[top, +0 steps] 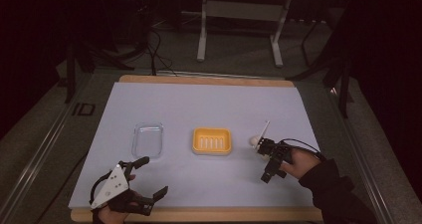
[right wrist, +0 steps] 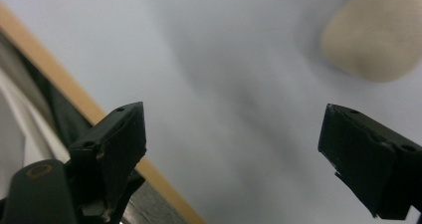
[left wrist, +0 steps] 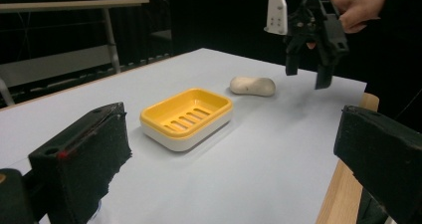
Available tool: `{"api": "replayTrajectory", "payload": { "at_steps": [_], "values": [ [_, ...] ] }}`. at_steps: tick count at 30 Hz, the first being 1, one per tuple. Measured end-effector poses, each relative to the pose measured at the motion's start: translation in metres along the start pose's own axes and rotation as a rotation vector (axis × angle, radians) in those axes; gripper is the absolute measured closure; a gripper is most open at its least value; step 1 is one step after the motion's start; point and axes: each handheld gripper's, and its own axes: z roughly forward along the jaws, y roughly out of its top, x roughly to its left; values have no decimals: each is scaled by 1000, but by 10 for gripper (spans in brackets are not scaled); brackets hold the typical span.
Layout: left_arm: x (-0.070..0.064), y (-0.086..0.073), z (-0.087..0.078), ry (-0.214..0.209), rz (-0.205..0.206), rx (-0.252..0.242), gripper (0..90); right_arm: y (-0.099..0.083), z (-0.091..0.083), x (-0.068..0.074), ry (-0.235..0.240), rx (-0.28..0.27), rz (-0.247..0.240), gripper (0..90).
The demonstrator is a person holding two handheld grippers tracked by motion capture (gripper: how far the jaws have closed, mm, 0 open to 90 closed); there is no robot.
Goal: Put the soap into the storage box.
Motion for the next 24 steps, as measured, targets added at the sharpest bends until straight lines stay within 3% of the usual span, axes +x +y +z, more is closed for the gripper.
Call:
{"api": "replayTrajectory", "payload": {
  "at_steps": [5,13,17,24],
  "values": [
    [0,0,1,-1,2,3,11,3,0,-14,-6,-39,85,115],
    [-1,0,1,2,8,6,11,10,10,-33,-4,-56,160,116],
    [-1,0,2,1,8,7,12,14,11,-40,-15,-56,192,115],
    [-1,0,1,0,6,4,12,24,11,-45,-69,-61,200,130]
  ]
}}
